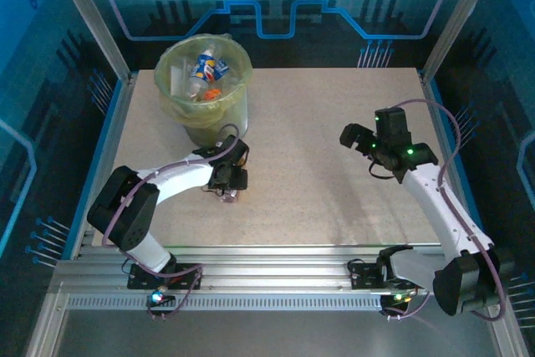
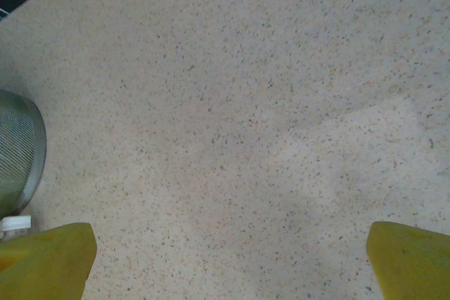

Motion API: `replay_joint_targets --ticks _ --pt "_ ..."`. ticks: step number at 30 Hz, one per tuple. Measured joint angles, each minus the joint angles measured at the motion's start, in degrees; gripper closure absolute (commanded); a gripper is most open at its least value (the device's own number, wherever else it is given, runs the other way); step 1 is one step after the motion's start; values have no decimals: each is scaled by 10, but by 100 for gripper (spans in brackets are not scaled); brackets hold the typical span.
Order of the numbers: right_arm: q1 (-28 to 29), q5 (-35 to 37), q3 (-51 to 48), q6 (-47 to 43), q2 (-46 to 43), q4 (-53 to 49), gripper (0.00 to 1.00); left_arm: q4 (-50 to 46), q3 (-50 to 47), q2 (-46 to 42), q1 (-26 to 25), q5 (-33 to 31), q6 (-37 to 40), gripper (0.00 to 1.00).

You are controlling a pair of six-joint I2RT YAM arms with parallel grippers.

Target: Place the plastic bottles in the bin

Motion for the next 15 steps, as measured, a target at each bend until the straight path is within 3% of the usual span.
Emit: replay_joint_targets --ticks 8,15 --pt "51 25 1 -1 56 -5 0 0 24 -13 -34 11 -10 42" --pt "86 36 24 -1 108 -9 0 11 61 -88 -53 31 -9 45"
